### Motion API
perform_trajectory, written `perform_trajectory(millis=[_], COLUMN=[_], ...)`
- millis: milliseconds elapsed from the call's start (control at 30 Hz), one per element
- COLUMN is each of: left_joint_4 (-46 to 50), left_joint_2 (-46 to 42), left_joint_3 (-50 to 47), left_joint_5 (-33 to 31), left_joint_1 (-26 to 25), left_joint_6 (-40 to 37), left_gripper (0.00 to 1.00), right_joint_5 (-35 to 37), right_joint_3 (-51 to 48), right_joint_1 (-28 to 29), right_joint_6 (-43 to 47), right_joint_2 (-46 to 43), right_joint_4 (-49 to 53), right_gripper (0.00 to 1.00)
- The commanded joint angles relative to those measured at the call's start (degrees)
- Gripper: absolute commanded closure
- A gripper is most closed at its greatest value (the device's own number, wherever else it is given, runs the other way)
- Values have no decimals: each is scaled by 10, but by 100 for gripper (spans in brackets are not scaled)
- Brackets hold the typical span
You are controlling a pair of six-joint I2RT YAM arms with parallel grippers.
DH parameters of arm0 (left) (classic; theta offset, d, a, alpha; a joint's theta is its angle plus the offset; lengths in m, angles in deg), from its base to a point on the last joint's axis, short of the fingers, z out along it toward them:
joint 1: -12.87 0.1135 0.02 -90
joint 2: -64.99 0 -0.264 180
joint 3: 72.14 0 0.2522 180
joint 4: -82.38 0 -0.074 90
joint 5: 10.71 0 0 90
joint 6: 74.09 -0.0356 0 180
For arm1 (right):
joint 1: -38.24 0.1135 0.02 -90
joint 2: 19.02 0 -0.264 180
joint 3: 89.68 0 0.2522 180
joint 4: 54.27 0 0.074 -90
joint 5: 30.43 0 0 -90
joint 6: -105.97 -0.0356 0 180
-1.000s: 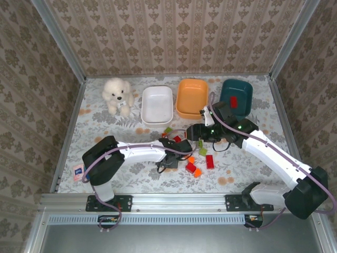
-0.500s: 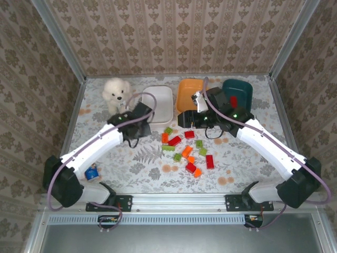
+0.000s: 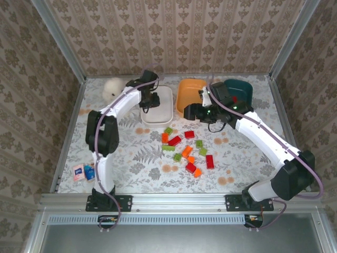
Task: Sort the legos into containers by color
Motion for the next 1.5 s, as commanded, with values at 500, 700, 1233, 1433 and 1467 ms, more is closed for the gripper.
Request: perform_trajectory(millis=[500, 700, 1233, 1433, 1467], left_joint_4=[65, 66, -167, -174, -172], left_joint_2=[126, 81, -442, -612, -637], left_joint_3=[125, 124, -458, -626, -641], left_joint_5=[77, 73, 108, 71, 65], left_joint_1=[21, 19, -77, -117, -118], left_joint_6=[-24, -27, 81, 141, 148], left_gripper=[57, 42, 24, 22, 21], right_joint_5=[76, 113, 122, 115, 115], right_joint_3=[-65, -70, -96, -77, -72], right_joint_1=[-20, -10, 15, 17, 19], right_joint_6=[-10, 4, 68, 74, 74], right_joint_2=[-70, -55, 133, 191, 200], right_joint_4=[99, 137, 86, 75, 73], right_gripper=[30, 30, 28, 30, 30])
